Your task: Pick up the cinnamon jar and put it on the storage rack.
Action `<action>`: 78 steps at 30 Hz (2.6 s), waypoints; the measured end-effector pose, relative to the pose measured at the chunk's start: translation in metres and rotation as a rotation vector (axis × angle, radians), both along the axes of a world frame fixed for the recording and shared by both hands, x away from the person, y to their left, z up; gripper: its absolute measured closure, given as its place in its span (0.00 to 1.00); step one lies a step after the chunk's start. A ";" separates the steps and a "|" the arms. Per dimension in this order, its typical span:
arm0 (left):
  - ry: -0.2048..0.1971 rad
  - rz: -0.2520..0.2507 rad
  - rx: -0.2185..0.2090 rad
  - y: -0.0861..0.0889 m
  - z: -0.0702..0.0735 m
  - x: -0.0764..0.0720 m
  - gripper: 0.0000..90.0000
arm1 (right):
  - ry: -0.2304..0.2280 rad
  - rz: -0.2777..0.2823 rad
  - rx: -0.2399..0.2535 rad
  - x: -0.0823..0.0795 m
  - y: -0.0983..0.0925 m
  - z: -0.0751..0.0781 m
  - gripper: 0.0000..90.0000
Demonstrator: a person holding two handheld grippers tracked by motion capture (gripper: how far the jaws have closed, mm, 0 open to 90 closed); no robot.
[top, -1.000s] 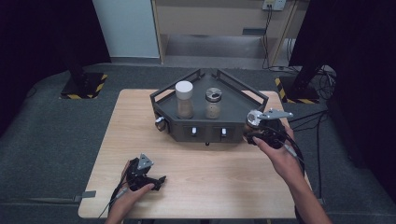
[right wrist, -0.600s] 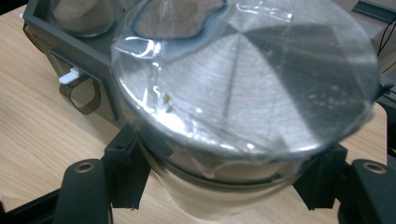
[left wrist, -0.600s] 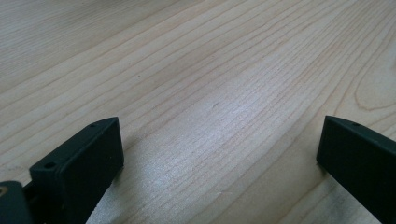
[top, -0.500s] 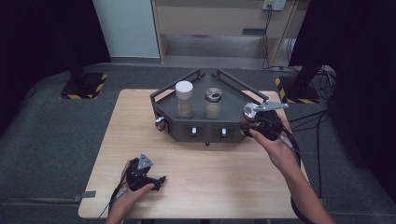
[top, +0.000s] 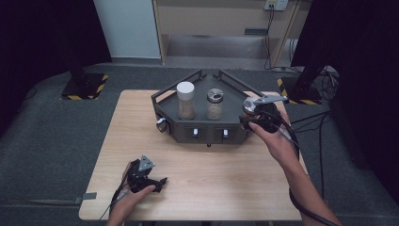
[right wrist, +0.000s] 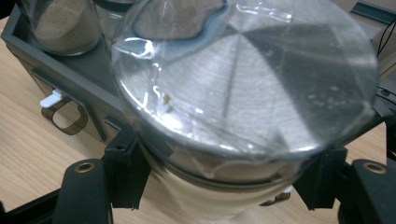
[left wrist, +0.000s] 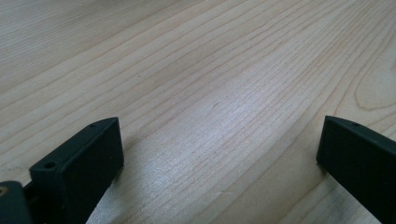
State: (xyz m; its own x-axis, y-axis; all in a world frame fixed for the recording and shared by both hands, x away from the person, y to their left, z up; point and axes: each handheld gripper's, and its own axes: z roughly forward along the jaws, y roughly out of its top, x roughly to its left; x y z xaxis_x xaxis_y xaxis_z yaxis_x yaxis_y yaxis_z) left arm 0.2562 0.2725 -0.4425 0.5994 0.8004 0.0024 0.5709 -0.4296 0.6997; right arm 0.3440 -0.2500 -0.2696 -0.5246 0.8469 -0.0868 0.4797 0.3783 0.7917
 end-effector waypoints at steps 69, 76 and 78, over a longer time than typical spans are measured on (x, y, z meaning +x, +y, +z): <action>-0.001 0.002 0.000 0.000 0.000 -0.001 0.00 | 0.083 -0.039 0.029 0.074 0.023 -0.018 0.35; -0.001 0.001 -0.001 0.000 0.000 0.000 0.00 | 0.085 -0.037 0.029 0.076 0.024 -0.019 0.35; -0.001 0.001 -0.001 0.000 0.000 0.000 0.00 | 0.088 -0.036 0.029 0.077 0.025 -0.019 0.35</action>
State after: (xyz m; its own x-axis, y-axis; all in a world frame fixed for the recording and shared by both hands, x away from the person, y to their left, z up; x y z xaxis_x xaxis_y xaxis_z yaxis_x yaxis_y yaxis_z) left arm 0.2558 0.2725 -0.4427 0.5985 0.8011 0.0026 0.5704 -0.4284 0.7007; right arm 0.4209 -0.2250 -0.2885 -0.4980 0.8670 -0.0173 0.5610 0.3373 0.7559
